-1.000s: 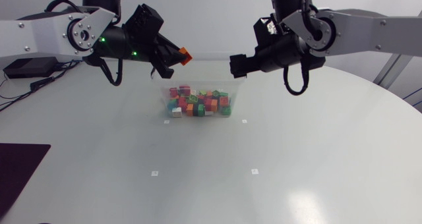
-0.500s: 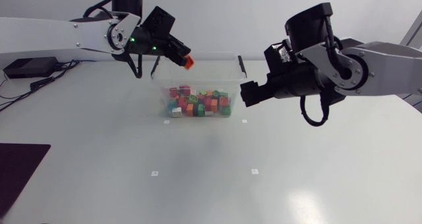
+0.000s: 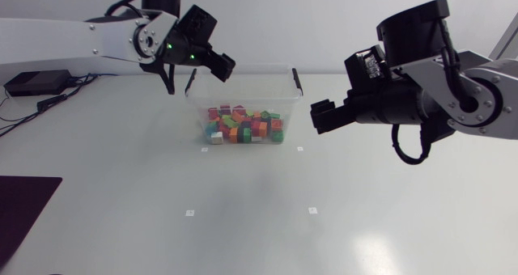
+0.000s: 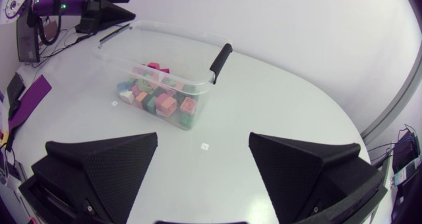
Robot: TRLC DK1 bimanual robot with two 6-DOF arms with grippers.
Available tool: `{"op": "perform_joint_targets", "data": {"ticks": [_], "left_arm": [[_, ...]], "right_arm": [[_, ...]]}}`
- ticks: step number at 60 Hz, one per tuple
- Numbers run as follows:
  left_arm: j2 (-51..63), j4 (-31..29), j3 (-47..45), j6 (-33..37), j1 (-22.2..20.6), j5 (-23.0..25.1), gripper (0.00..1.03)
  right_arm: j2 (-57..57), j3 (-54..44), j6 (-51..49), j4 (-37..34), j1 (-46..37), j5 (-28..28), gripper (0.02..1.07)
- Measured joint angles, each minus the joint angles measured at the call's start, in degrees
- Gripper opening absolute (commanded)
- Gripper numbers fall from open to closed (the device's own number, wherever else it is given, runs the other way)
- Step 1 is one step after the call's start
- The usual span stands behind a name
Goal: Place the duplo bricks in the container
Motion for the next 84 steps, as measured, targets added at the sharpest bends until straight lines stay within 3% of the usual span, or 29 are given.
{"op": "perform_joint_targets", "data": {"ticks": [20, 36, 63, 84], "left_arm": [[-13.81, 0.74, -7.58, -1.84, 5.11, -5.53, 0.99], [-26.64, 3.10, -18.71, -1.81, 8.87, -6.16, 0.99], [-50.34, 5.38, -39.01, -1.84, 14.08, -6.86, 0.99], [-69.94, 7.28, -53.59, -4.68, 18.71, -7.04, 0.99]], "right_arm": [[-5.90, -3.15, -1.49, 0.92, -2.56, 4.22, 1.02], [-13.11, -8.46, -4.96, 3.04, -6.67, 7.52, 1.02], [-30.42, -18.45, -10.86, 3.82, -12.90, 8.15, 1.02], [-42.91, -23.69, -11.98, -0.13, -13.49, 9.05, 1.02]]}}
